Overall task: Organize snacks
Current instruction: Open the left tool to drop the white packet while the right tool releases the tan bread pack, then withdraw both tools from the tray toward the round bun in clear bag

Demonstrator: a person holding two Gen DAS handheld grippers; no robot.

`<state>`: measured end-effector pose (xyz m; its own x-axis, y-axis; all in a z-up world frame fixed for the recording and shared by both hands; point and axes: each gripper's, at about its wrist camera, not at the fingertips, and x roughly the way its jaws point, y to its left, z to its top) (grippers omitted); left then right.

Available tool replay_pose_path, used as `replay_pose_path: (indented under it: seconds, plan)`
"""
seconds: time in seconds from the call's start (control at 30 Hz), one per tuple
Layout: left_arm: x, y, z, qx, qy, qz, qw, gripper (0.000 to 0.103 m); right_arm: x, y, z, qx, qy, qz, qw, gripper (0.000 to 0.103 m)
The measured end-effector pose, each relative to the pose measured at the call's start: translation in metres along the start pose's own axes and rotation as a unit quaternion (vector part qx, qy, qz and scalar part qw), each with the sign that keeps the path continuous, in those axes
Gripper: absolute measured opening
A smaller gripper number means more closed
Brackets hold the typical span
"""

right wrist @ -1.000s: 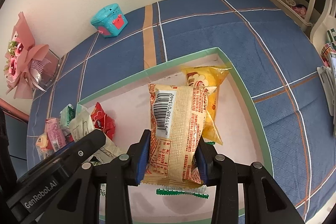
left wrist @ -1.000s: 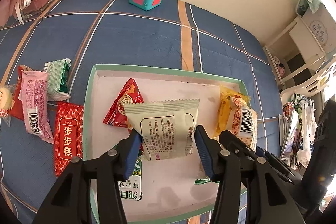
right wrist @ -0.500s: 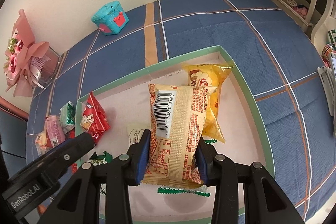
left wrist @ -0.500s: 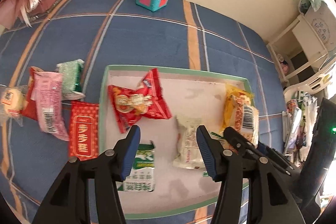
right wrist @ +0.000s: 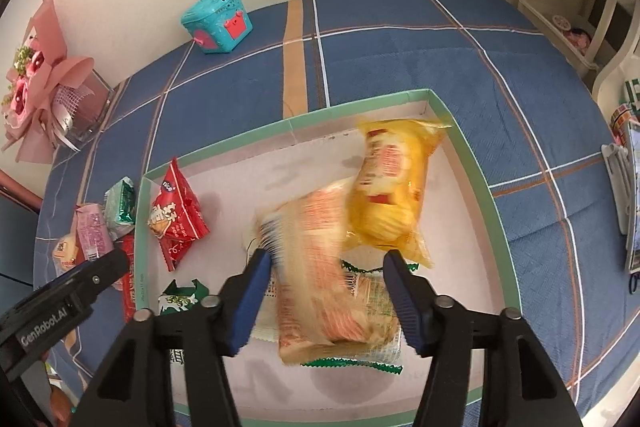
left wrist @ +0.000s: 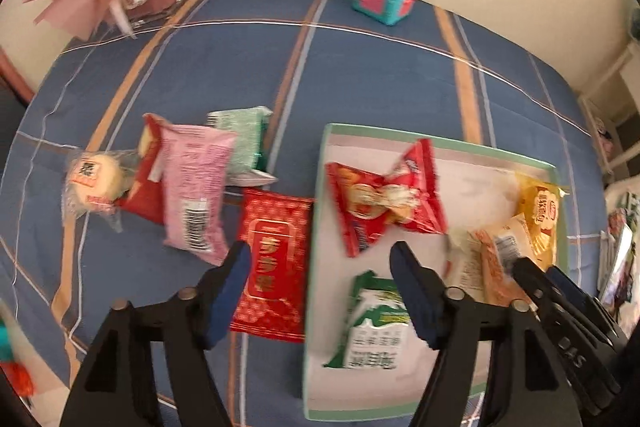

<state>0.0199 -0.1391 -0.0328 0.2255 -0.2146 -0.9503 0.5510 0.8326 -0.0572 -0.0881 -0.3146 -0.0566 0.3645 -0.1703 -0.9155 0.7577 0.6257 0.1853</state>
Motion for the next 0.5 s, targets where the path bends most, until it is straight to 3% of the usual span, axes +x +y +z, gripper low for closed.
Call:
replay_pose_path:
  seconds: [0.07,0.13,0.27,0.33,0.5]
  plan:
    - [0.001,0.008,0.001,-0.007,-0.004,0.017,0.9998,0.077,0.0,0.002,0.0,-0.005,-0.001,-0.003,1.0,0.071]
    - [0.002,0.014,0.002,-0.012,-0.011,0.035,0.9993,0.091,0.0,0.005,-0.001,-0.013,-0.002,-0.014,1.0,0.079]
    - [0.004,0.024,0.006,-0.006,-0.026,0.115,0.993,0.093,-0.002,0.014,-0.005,-0.037,-0.01,-0.026,0.999,0.097]
    - [0.004,0.028,0.007,-0.001,-0.035,0.12,0.9921,0.093,-0.005,0.019,-0.006,-0.051,-0.021,-0.03,0.998,0.103]
    - [-0.002,0.036,0.011,-0.005,-0.056,0.113,0.992,0.093,-0.013,0.027,-0.008,-0.062,-0.04,-0.027,0.997,0.103]
